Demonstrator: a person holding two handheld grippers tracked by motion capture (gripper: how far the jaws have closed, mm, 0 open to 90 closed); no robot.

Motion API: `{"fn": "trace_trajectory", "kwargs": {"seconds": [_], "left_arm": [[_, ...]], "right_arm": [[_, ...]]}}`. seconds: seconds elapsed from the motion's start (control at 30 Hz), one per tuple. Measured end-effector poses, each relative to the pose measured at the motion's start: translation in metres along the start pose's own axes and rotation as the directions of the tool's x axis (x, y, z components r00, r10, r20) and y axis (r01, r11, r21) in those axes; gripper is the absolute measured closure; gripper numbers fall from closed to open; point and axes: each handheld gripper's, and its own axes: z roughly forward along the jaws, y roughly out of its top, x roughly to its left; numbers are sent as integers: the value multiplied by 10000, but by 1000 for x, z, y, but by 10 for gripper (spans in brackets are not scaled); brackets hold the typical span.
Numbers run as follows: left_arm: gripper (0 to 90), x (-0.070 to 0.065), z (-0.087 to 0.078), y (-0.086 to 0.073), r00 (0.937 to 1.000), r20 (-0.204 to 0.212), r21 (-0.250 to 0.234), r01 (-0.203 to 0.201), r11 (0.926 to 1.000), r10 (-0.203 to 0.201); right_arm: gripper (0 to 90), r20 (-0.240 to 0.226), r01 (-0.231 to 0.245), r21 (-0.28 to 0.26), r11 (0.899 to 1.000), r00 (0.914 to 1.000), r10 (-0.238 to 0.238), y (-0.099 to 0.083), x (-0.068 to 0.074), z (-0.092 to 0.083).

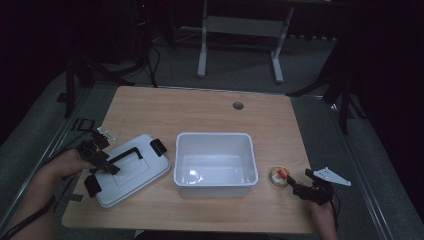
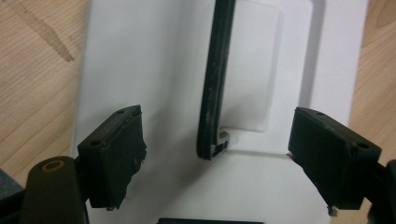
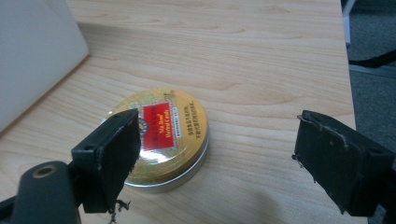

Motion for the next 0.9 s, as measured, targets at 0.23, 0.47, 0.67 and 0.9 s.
{"fn": "trace_trajectory", "kwargs": {"seconds": [0.23, 0.47, 0.67, 0.9], "left_arm": [[177, -4, 0, 1, 9996, -17, 145, -273, 9995, 273], [177, -3, -1, -1, 9996, 12, 247, -280, 9993, 279], [177, -3, -3, -2, 9997, 13, 339, -236, 9991, 236], [189, -3, -6, -3, 9996, -65, 237, -263, 9994, 265]], "right_arm": [[140, -1099, 699, 862, 9938, 9921, -603, 2, -5, -5], [140, -2230, 1966, 2035, 9591, 9632, -1501, -2, -6, 0], [141, -2766, 2363, 2160, 9474, 9453, -1727, 0, -6, 1], [141, -3713, 3501, 2768, 8949, 8979, -2365, 3, 0, 1]]}}
